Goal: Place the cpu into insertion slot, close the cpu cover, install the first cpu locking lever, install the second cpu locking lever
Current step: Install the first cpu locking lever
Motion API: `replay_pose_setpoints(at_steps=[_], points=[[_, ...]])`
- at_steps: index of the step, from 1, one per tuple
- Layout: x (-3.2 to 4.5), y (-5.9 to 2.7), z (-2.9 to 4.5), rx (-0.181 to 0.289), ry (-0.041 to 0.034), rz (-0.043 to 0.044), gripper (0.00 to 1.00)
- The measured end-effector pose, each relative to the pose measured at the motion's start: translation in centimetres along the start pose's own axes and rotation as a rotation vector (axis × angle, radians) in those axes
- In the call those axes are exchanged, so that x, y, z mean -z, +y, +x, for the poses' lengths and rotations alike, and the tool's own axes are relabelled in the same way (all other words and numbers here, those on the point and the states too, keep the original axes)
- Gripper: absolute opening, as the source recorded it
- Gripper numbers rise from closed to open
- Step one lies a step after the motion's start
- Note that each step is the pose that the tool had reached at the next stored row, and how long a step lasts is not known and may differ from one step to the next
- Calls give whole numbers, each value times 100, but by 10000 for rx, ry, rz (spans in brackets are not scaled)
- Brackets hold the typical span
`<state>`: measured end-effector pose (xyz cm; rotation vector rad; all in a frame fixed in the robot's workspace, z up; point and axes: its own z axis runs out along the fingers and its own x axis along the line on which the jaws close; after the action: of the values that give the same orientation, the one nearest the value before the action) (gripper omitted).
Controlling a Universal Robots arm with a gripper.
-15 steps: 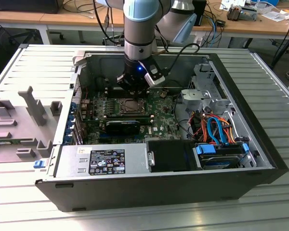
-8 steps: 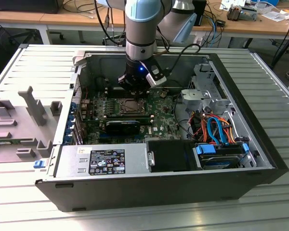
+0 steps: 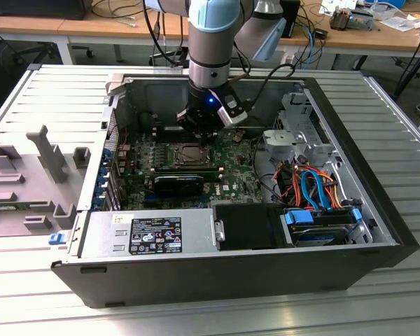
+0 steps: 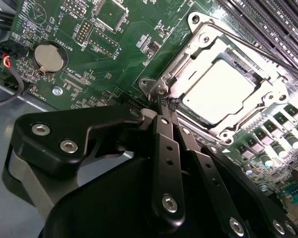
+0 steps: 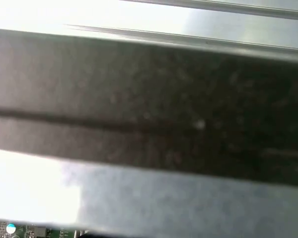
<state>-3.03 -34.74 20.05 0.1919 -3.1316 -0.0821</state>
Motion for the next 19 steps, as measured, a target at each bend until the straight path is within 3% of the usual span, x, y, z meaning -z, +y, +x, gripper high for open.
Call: replay_pose_setpoints(at_steps=[7, 11, 16, 19], points=[[90, 6, 0, -1, -4, -26, 11], [101, 8, 16, -1, -8, -63, 11], [96, 20, 112, 27, -29, -253, 11], [92, 29, 191, 36, -52, -447, 11]])
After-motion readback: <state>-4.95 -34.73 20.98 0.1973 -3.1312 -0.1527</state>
